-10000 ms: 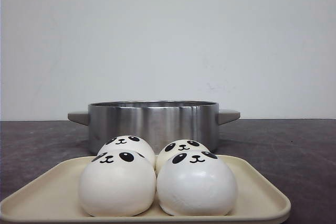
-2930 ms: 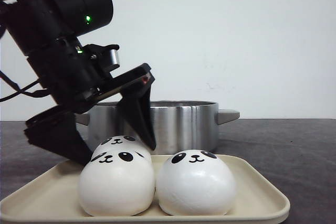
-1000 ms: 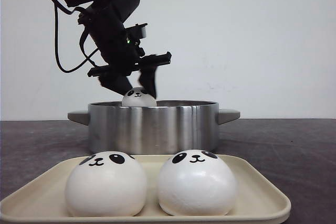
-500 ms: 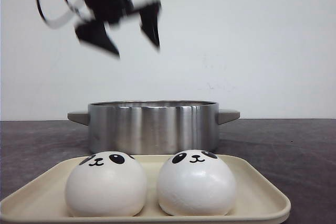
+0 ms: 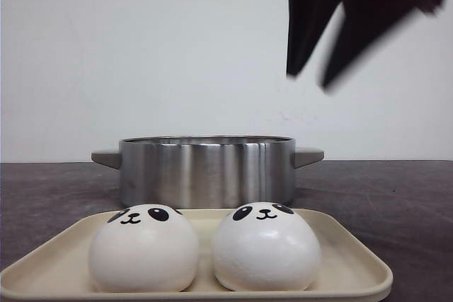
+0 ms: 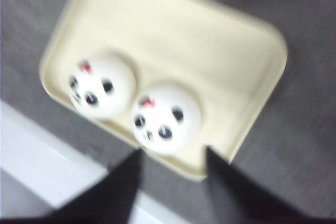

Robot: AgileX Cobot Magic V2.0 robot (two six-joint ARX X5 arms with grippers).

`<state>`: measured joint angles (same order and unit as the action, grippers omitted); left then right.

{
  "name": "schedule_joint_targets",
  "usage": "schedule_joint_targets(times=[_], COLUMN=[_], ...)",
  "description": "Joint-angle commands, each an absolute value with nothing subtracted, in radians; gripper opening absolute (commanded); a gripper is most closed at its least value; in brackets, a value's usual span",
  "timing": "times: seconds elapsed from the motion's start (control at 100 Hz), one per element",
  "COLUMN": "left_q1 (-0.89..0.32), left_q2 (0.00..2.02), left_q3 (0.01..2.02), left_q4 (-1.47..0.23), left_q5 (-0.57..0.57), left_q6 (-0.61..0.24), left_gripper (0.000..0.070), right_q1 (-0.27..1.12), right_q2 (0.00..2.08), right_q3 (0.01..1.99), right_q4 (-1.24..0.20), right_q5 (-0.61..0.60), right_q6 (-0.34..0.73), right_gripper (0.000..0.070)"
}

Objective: Steam buns
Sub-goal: 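Lower the right gripper onto the nearer bun on its side, grasp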

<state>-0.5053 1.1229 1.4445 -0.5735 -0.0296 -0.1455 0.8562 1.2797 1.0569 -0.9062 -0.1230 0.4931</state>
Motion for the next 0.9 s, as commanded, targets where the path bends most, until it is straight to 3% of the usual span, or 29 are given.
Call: schedule_joint_targets(times=[0.0,0.38,0.89], left_q1=[-0.512,-0.512,-0.512], left_q2=[1.118,1.085,1.085], left_q3=[1.465,1.465,1.465], left_q4=[-0.593,-0.652,-0.665], left_q5=[-0.033,-0.033,-0.033], left_q6=[-0.147,-0.149,-0.15], left_gripper=[0.0585,0.0585,0.0585], right_q1=[0.876,0.878,0.888], right_q2=[1.302,1.434,1.626], right_q3=[1.043,1.005,1.005], right_q4=[-0.887,-0.731,-0.706], right_q5=[-0.13,-0.188,-0.234], right_q6=[0.537,0.543,0.531], right_gripper=[0.0415,0.0415,0.0414])
